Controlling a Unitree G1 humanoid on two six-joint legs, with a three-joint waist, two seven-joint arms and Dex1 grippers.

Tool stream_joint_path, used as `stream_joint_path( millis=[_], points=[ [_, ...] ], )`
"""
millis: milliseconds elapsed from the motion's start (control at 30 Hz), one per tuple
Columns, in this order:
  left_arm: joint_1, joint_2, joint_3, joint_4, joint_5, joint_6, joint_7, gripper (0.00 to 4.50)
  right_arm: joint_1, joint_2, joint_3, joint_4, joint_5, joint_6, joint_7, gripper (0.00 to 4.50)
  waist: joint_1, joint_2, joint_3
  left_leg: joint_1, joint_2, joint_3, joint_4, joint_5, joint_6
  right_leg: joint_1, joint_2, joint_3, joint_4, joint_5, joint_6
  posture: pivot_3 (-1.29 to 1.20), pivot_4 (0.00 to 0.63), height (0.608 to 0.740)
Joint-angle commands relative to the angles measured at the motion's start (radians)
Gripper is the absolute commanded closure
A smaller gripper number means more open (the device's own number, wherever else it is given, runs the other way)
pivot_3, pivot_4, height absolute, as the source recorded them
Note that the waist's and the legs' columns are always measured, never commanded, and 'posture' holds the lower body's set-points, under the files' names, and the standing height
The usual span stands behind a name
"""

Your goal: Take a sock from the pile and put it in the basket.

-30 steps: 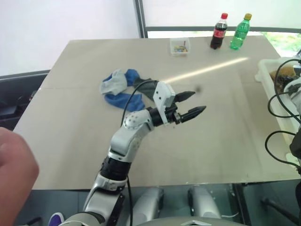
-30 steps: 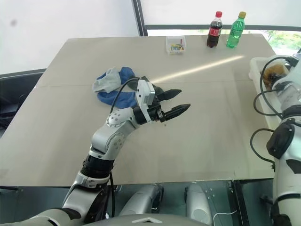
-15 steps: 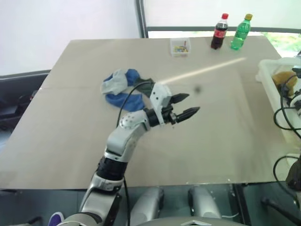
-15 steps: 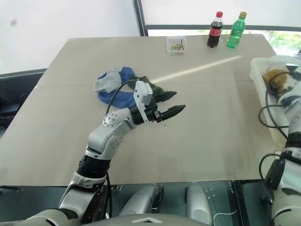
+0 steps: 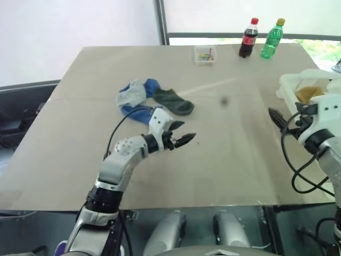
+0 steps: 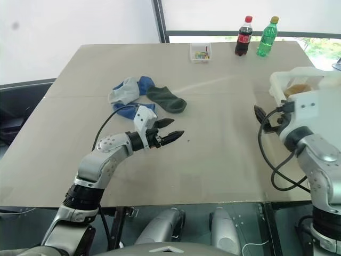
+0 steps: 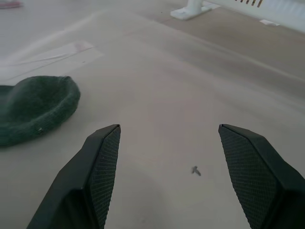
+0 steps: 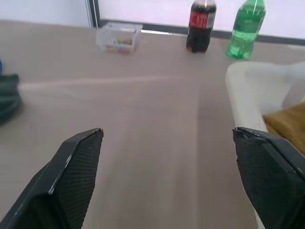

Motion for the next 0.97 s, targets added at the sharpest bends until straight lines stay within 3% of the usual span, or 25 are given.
stream_joint_path(
  millis=[33,100,300,433,700,967],
  points=[
    [-0.017,0.001,0.003,-0.059,0.002,-0.042,-0.014,1.04,-0.007,-0.008,-0.001,-0.04,-0.005,-0.056,0.047,0.04,0.0,0.0,0.0,0.0,0.0,0.0,0.0,0.0,0.0,0.0,0.0,0.0,0.0,0.0,0.0,0.0,0.15,0.739],
    [0.003,-0.005,0.006,-0.069,0.035,-0.124,-0.002,1.04,0.016,-0.013,0.031,-0.072,0.0,-0.068,0.097,0.04,-0.001,0.0,0.0,0.0,0.0,-0.001,-0.001,0.0,0.0,0.0,0.0,0.0,0.0,0.0,0.0,0.0,0.15,0.739],
    [0.059,-0.054,0.065,-0.054,-0.061,-0.2,-0.066,1.04,0.117,-0.025,0.127,-0.082,-0.07,-0.177,0.206,0.04,-0.005,0.0,0.0,0.0,0.001,0.0,-0.003,0.001,-0.002,-0.001,-0.002,0.0,-0.002,0.0,0.0,0.0,0.15,0.739],
    [0.121,0.03,0.109,-0.125,-0.129,-0.126,-0.129,1.04,0.158,-0.046,0.12,-0.078,-0.073,-0.209,0.27,0.04,-0.009,0.0,0.0,0.0,0.0,0.0,-0.003,0.0,0.0,-0.001,-0.002,0.0,-0.001,0.0,0.0,0.0,0.15,0.739],
    [0.37,0.282,0.327,-0.24,-0.255,-0.065,-0.257,1.04,0.375,-0.123,-0.021,-0.154,-0.063,-0.276,0.399,0.04,-0.005,0.0,0.0,0.0,0.001,-0.001,-0.004,0.0,0.0,-0.001,-0.003,-0.001,-0.003,0.0,0.0,0.0,0.15,0.739],
    [0.439,0.358,0.417,-0.246,-0.258,-0.064,-0.264,1.04,0.438,-0.142,-0.052,-0.161,-0.059,-0.299,0.463,0.04,0.0,0.0,0.0,0.001,0.002,-0.001,-0.003,-0.001,0.0,0.001,-0.004,-0.001,-0.003,-0.001,0.0,0.0,0.15,0.739]
  ],
)
